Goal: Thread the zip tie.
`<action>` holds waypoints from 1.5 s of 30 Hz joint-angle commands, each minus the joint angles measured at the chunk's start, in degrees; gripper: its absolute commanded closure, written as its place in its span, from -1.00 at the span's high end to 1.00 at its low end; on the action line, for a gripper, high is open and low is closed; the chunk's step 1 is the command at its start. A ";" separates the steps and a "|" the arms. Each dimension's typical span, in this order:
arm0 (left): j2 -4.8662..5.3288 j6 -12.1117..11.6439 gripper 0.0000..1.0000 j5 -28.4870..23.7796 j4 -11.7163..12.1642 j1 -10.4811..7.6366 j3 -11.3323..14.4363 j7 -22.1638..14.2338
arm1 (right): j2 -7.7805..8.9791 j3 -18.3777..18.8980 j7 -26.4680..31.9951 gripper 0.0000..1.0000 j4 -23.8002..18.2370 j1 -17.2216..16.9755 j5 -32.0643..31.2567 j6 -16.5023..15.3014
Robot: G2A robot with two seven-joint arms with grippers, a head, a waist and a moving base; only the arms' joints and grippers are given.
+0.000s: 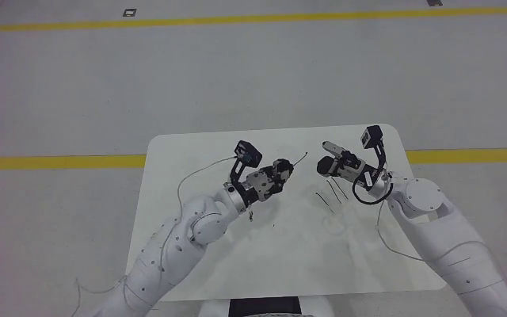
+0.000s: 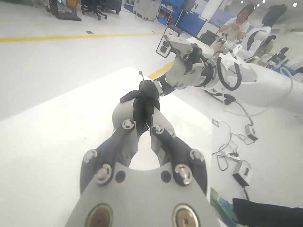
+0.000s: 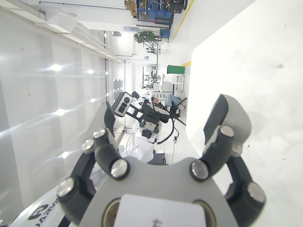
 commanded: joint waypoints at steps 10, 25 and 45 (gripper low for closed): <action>2.10 -0.04 -1.00 -32.86 0.51 2.74 -7.89 -21.12 | 0.17 0.22 13.35 1.00 5.03 2.01 -11.23 -9.66; 1.99 1.61 -1.00 -44.67 1.88 2.09 -6.19 -26.60 | -0.39 -0.64 18.14 1.00 4.91 2.56 -8.99 -9.66; 1.07 1.17 -1.00 -74.26 11.70 -1.69 -1.65 -46.77 | -5.48 -3.53 41.08 1.00 17.30 10.00 9.78 -9.66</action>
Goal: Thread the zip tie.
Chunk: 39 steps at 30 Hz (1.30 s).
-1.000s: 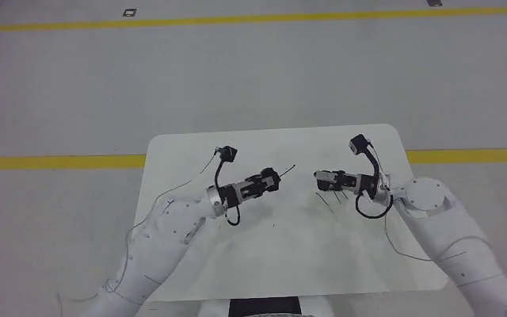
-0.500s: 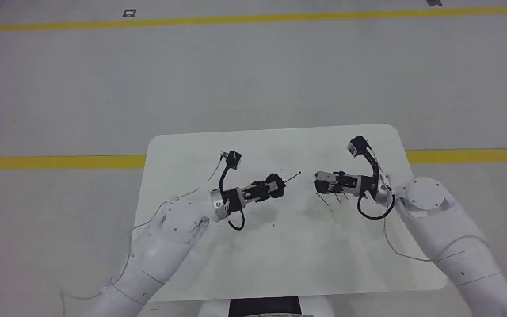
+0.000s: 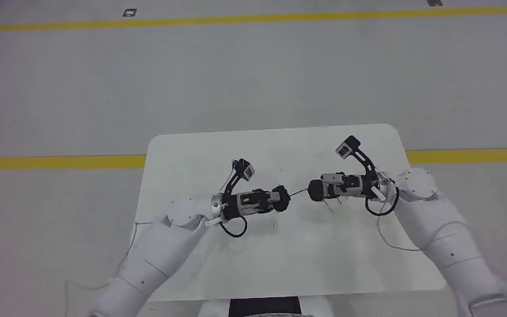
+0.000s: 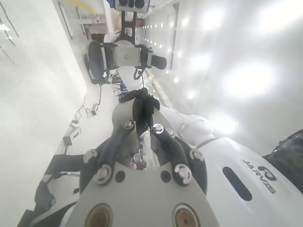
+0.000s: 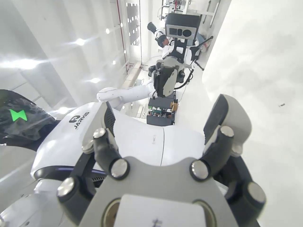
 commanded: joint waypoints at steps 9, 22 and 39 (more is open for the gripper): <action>0.00 0.04 -1.00 0.09 -0.01 0.02 0.00 0.05 | -0.25 -0.88 0.01 1.00 -1.10 -0.76 2.78 1.42; 0.00 0.04 -1.00 0.09 -0.01 0.02 0.00 0.05 | 1.34 -9.29 0.01 -0.02 1.79 3.48 12.33 0.00; 0.00 0.04 -1.00 0.09 -0.01 0.02 0.00 0.05 | 3.37 -13.16 0.01 -0.78 2.50 6.05 14.34 0.00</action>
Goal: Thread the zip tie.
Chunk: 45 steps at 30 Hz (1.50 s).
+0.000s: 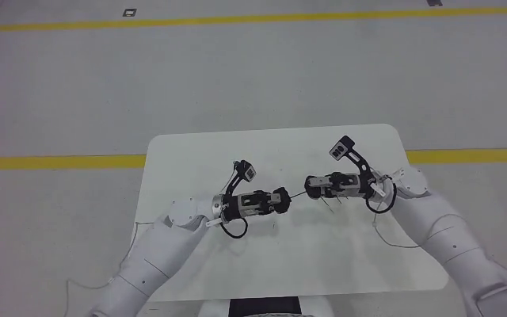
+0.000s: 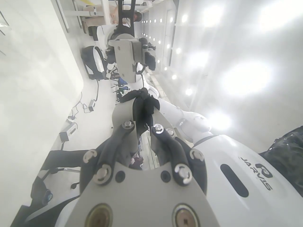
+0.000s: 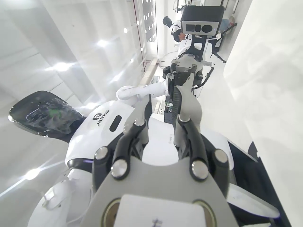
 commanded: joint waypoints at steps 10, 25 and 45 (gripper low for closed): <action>0.00 0.00 -1.00 0.00 0.00 0.00 0.00 0.00 | 0.27 -1.74 0.00 -0.86 0.29 1.17 -0.54 0.00; 0.00 0.00 -1.00 0.00 0.00 0.00 0.00 0.00 | 0.68 -1.25 0.00 -0.62 -0.74 0.50 -1.28 0.00; 0.00 0.00 -1.00 0.00 0.00 0.00 0.00 0.00 | 1.04 -0.13 0.00 -0.74 -1.52 -0.46 -1.49 0.00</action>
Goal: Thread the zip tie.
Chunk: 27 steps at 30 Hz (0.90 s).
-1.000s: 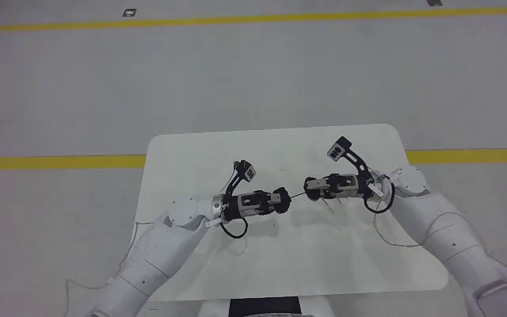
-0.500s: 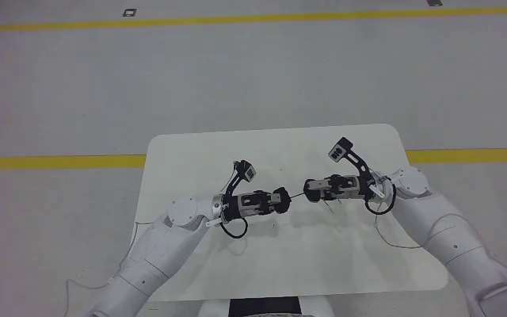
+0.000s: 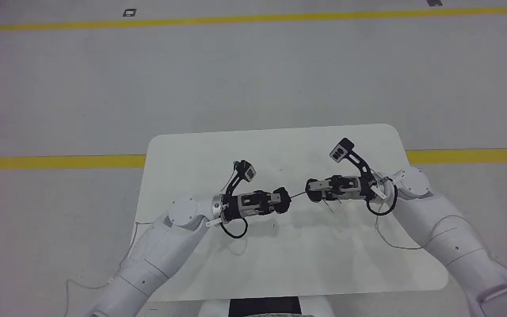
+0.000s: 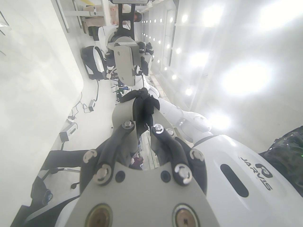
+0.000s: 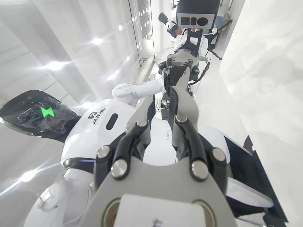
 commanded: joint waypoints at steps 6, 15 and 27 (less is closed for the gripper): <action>0.00 0.00 -1.00 0.00 0.00 0.00 0.00 0.00 | 0.49 0.22 0.00 -0.82 -2.32 0.00 0.36 0.00; 0.00 0.00 -1.00 0.00 0.00 0.00 0.00 0.00 | 0.83 -0.45 0.00 -0.88 -3.62 -0.91 -0.40 0.00; 0.00 0.00 -1.00 0.00 0.00 0.00 0.00 0.00 | 0.71 0.03 0.00 1.00 -1.00 -1.58 -1.29 0.00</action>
